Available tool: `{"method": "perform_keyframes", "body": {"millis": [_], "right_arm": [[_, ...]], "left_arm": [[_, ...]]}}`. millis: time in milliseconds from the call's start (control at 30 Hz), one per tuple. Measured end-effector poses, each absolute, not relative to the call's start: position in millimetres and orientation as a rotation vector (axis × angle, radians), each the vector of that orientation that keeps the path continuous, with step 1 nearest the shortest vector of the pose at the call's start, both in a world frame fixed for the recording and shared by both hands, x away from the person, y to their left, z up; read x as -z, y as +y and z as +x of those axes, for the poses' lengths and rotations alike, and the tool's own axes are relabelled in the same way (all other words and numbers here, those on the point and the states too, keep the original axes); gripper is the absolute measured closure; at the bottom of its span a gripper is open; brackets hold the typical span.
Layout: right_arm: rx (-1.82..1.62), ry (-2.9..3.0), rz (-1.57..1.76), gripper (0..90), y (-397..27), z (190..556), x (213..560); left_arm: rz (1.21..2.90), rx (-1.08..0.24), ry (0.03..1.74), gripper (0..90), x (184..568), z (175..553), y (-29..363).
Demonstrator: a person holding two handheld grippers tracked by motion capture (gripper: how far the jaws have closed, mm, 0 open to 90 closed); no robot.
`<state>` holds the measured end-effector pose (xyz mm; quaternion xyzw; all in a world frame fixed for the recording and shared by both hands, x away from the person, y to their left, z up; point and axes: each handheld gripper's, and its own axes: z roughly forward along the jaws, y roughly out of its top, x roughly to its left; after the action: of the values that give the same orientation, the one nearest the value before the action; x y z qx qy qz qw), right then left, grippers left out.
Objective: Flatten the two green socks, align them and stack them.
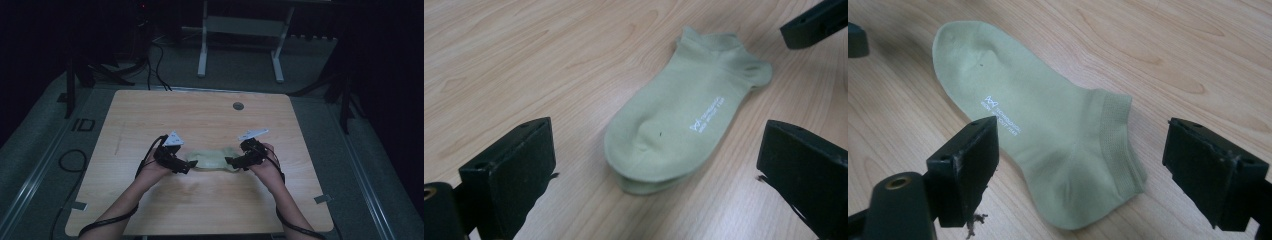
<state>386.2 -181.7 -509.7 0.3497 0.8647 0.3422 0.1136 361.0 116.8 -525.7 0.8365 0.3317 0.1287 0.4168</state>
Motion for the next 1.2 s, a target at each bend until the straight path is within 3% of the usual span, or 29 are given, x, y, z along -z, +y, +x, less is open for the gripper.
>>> {"method": "perform_keyframes", "body": {"millis": [467, 1200], "right_arm": [[-1.015, 2.484, 1.009, 12.8, -207, 375, 507], [-0.996, 2.389, 1.134, 12.6, -272, 353, 524]], "left_arm": [[2.090, -0.369, 0.817, 2.1, 525, 340, 136], [2.008, -0.380, 1.011, 2.2, 552, 311, 202]]}}
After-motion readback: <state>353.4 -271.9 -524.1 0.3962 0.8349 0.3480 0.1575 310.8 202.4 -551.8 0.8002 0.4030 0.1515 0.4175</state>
